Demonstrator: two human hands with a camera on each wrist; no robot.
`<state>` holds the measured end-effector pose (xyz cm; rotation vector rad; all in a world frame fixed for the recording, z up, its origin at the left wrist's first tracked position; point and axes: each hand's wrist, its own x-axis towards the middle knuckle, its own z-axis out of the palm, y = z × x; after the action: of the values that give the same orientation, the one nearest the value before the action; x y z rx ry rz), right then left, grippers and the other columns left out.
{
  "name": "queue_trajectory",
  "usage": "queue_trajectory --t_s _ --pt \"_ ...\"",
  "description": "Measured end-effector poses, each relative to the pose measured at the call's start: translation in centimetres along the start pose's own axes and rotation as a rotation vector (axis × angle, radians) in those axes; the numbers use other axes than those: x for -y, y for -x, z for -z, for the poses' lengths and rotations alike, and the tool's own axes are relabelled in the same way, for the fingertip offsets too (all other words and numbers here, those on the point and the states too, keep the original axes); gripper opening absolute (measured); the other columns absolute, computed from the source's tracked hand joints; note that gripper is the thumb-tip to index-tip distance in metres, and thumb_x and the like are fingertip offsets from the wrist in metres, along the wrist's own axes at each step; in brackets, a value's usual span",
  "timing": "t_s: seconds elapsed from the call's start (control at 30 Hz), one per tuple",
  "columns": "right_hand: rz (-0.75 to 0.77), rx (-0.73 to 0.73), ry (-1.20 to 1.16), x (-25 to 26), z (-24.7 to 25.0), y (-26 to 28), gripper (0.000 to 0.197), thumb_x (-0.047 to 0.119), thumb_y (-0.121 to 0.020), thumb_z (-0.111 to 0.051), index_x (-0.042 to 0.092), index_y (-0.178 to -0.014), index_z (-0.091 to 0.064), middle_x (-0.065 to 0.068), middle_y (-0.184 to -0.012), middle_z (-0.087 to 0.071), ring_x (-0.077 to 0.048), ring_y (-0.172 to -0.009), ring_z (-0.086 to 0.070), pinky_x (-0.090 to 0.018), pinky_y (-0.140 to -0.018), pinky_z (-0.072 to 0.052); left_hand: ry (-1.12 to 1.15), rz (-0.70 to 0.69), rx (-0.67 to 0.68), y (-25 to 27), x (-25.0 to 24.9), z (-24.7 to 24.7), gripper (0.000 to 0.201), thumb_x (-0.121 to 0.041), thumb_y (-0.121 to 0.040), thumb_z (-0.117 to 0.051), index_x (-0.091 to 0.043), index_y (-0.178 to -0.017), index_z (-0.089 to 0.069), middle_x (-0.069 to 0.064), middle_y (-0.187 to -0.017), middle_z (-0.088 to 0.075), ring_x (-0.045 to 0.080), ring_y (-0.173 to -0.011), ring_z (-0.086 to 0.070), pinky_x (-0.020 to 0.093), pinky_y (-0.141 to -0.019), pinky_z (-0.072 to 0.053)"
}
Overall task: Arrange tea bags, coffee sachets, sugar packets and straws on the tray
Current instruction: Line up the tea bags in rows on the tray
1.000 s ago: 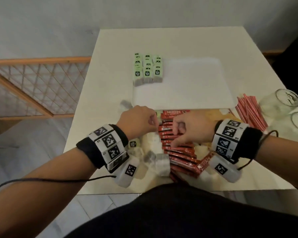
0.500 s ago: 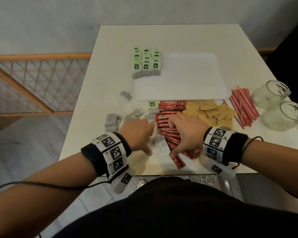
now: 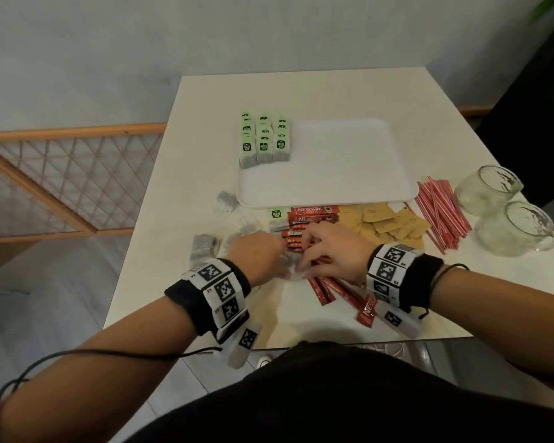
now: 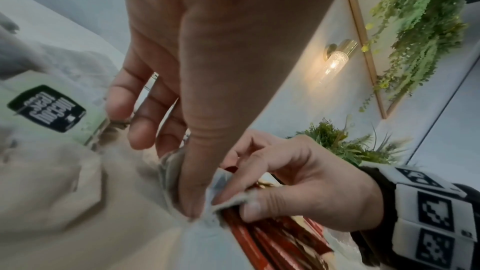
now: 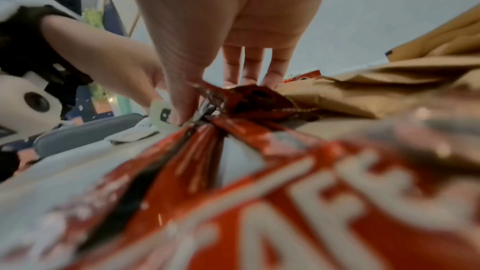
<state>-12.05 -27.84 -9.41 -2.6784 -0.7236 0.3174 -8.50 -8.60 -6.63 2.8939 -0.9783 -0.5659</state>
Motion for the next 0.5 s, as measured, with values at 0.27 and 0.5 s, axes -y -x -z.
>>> queue_trajectory --t_s 0.27,0.5 --pt "-0.271 -0.367 -0.683 -0.8 2.4 -0.9 0.010 0.036 -0.083 -0.071 0.027 -0.081 -0.072 0.010 -0.083 -0.067 -0.007 -0.077 -0.060 -0.027 -0.078 -0.050 0.323 0.136 -0.111 -0.6 2.7 2.5 0.016 -0.030 -0.090 -0.060 -0.020 -0.102 -0.063 -0.005 -0.087 -0.059 0.016 -0.083 -0.059 0.028 -0.070 -0.044" --pt "-0.277 -0.510 -0.999 -0.9 3.7 -2.6 0.020 0.011 -0.085 -0.071 0.019 -0.103 -0.068 0.005 -0.076 -0.066 -0.013 -0.078 -0.060 -0.027 -0.083 -0.050 1.226 0.227 -0.272 -2.1 2.8 3.7 0.016 -0.005 -0.086 -0.072 0.001 -0.098 -0.063 0.019 -0.094 -0.073 0.022 -0.075 -0.072 0.030 -0.069 -0.061"
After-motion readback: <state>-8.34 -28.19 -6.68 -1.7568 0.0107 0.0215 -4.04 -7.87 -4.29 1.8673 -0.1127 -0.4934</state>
